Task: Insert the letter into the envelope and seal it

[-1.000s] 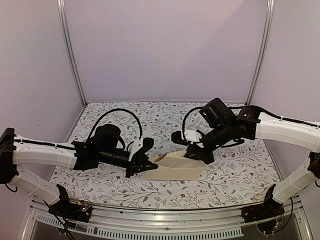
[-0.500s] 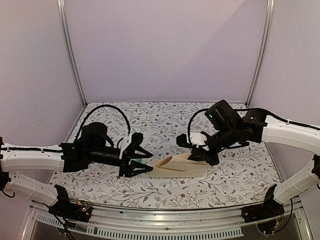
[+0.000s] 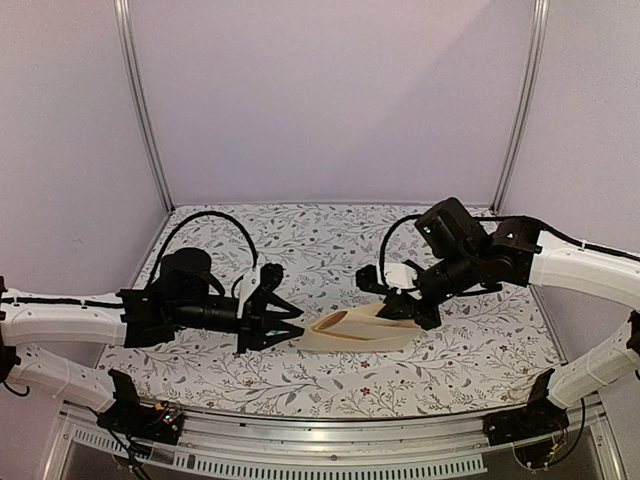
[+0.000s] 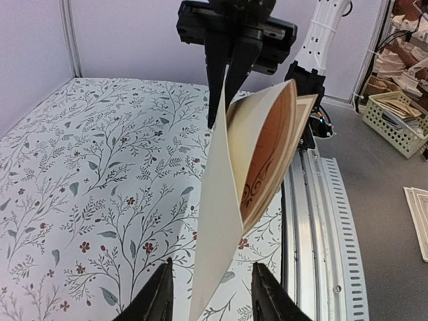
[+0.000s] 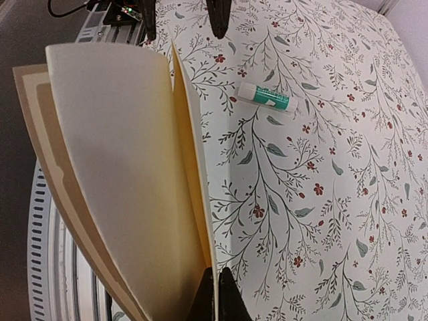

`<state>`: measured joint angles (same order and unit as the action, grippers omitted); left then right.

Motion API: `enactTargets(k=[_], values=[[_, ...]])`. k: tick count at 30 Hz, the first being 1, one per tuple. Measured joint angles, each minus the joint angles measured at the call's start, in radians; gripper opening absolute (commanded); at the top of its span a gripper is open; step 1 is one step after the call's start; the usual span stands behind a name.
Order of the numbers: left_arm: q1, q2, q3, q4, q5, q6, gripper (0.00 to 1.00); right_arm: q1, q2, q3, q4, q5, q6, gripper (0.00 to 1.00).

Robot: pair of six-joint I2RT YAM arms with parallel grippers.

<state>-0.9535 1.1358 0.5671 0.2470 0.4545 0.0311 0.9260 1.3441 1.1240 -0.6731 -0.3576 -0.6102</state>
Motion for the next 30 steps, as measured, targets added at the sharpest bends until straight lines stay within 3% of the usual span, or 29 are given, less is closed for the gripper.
enactTargets(k=[26,30], values=[[-0.009,0.085,0.039,0.003,-0.028,0.009,0.39,0.000,0.064,0.011,-0.001,0.004,0.004,0.00],[-0.009,0.103,0.046,0.003,-0.043,0.011,0.32,0.000,0.065,0.013,-0.002,0.005,0.006,0.00]])
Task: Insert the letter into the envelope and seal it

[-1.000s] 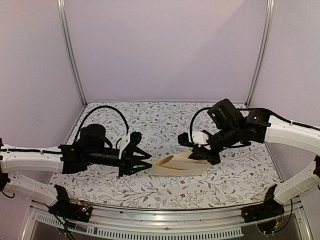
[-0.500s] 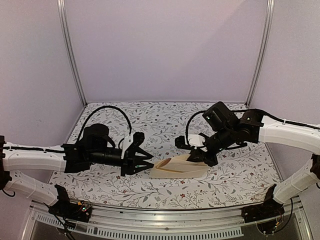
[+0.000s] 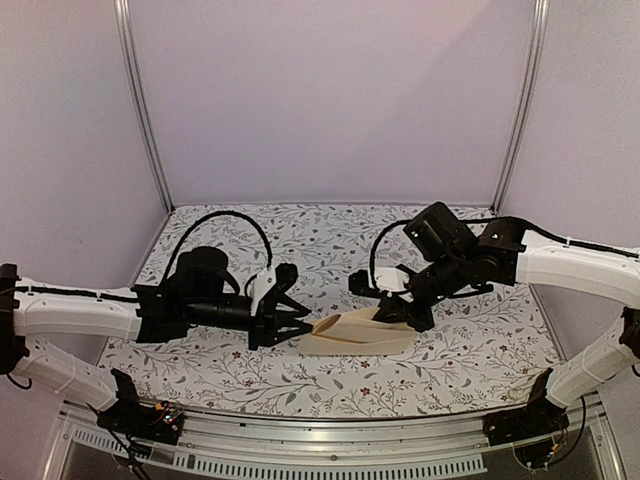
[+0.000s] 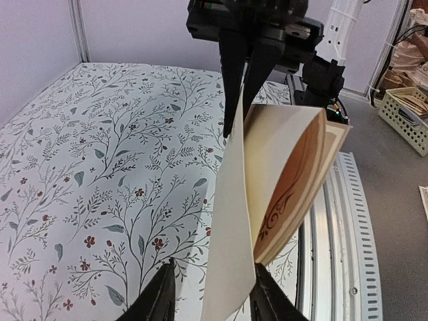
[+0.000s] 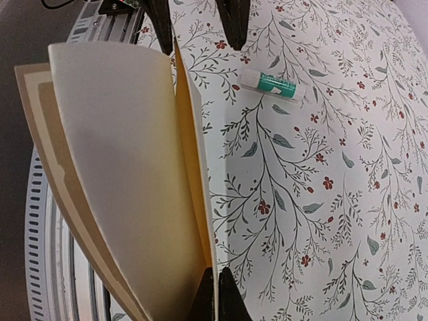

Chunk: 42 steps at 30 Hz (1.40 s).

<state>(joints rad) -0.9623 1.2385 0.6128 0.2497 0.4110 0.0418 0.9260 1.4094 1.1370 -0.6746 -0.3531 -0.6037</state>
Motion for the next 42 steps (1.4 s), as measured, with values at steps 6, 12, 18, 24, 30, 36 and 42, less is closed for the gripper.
enactTargets(k=[6,12,18,24,30,36,42], values=[[-0.002,0.012,0.006,0.000,-0.011,0.009,0.13,0.000,0.000,0.000,0.000,0.000,0.001,0.00],[-0.005,0.014,0.010,0.001,-0.016,0.011,0.00,0.000,0.000,0.000,0.000,0.000,0.001,0.00],[-0.006,0.014,0.010,0.001,-0.023,0.010,0.00,0.000,0.000,0.000,0.002,0.007,0.001,0.04],[-0.006,0.014,0.010,0.003,-0.054,0.009,0.00,0.000,0.026,0.015,0.025,0.038,0.034,0.44],[0.003,0.040,0.010,0.056,-0.087,-0.003,0.00,-0.002,0.043,0.029,0.111,0.133,0.094,0.66],[0.036,0.159,0.046,0.080,-0.079,-0.036,0.00,-0.029,0.011,0.019,0.218,0.211,0.121,0.79],[0.052,0.195,0.071,0.091,-0.059,-0.067,0.00,-0.043,-0.094,-0.005,0.312,0.315,0.162,0.86]])
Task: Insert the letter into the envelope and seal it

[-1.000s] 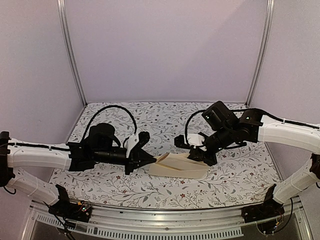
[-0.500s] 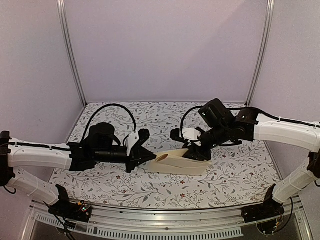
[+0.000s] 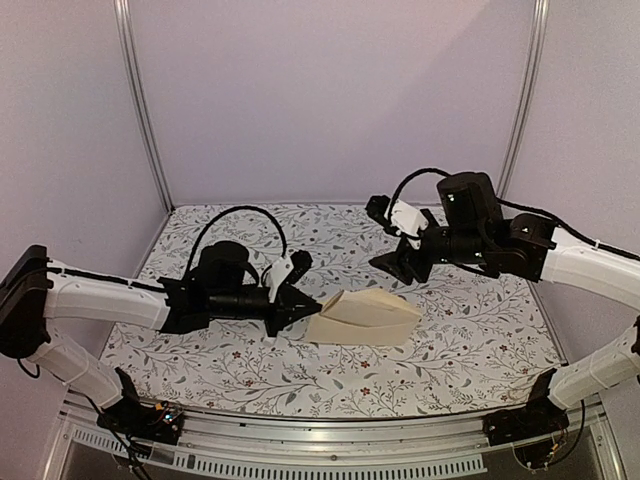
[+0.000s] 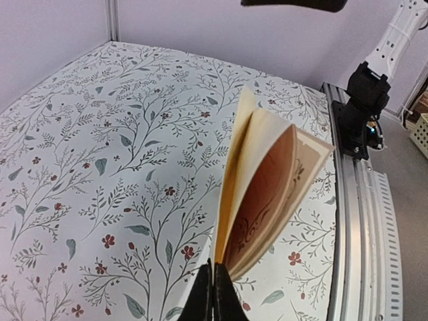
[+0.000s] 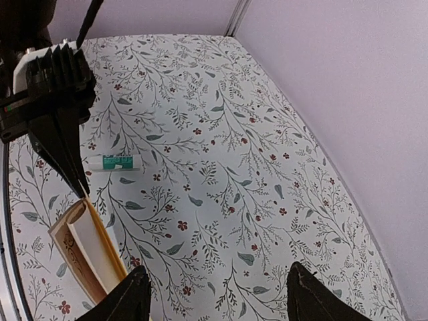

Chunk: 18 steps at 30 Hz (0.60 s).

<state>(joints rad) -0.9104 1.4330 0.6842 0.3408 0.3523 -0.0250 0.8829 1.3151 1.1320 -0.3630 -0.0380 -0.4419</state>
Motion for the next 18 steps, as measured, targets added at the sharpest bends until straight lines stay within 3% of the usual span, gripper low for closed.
enactTargets(k=[5,9,13,18], values=[[0.007,0.001,0.004,0.014,0.007,-0.020,0.00,0.000,-0.099,-0.012,0.074,0.146,0.125,0.87],[0.015,0.021,0.006,0.026,0.014,-0.030,0.00,-0.001,-0.177,-0.037,0.095,0.269,0.342,0.86],[0.023,0.050,0.016,0.036,0.026,-0.032,0.00,0.000,-0.283,-0.112,0.107,0.260,0.546,0.84],[0.027,0.061,0.019,0.039,0.043,-0.030,0.00,0.001,-0.383,-0.183,0.097,0.168,0.664,0.79]])
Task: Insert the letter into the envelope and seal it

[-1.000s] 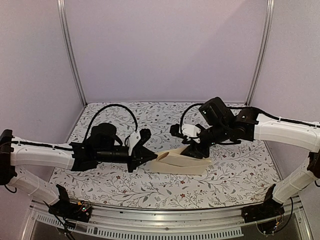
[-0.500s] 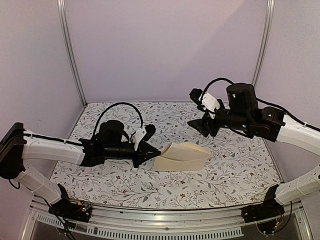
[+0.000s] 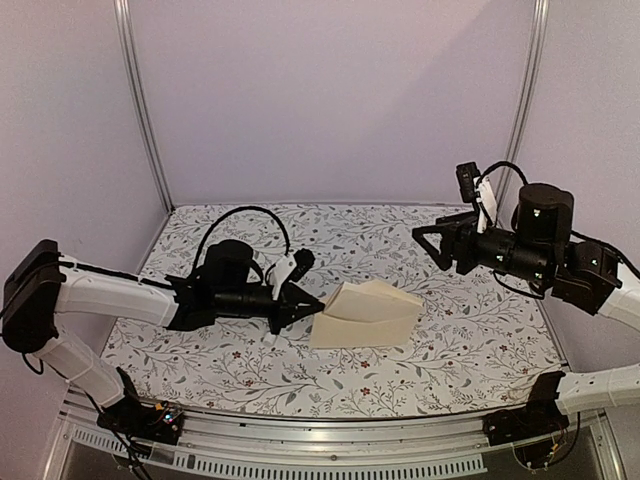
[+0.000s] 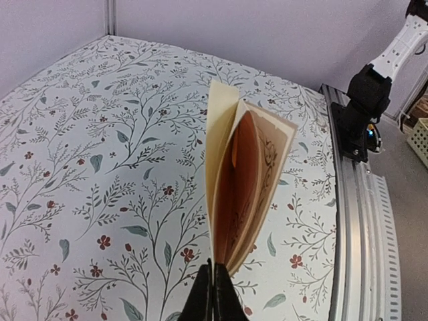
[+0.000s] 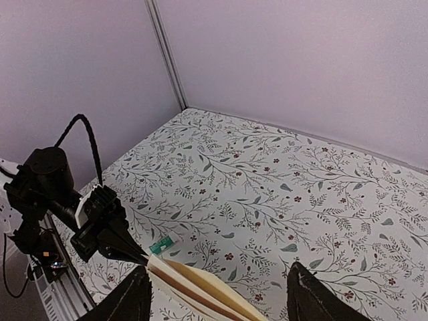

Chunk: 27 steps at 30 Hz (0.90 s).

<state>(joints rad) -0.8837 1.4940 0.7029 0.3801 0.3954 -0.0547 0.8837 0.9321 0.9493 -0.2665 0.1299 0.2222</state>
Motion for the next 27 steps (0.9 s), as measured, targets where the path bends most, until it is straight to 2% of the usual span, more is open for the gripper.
enactTargets(k=[6,10,17,23,27], values=[[0.013,-0.002,0.000,0.000,0.053,0.013,0.00,0.047,-0.015,-0.063,0.000,-0.173,-0.017,0.79],[0.018,-0.005,-0.001,-0.003,0.095,0.029,0.00,0.123,0.061,-0.082,-0.002,-0.268,-0.076,0.79],[0.021,-0.014,-0.015,-0.004,0.141,0.053,0.00,0.150,0.252,-0.078,-0.002,-0.288,-0.176,0.81],[0.034,-0.014,-0.016,-0.004,0.172,0.061,0.00,0.150,0.293,-0.059,0.006,-0.277,-0.245,0.81],[0.041,-0.014,-0.016,-0.004,0.182,0.062,0.00,0.150,0.298,-0.050,0.022,-0.275,-0.273,0.77]])
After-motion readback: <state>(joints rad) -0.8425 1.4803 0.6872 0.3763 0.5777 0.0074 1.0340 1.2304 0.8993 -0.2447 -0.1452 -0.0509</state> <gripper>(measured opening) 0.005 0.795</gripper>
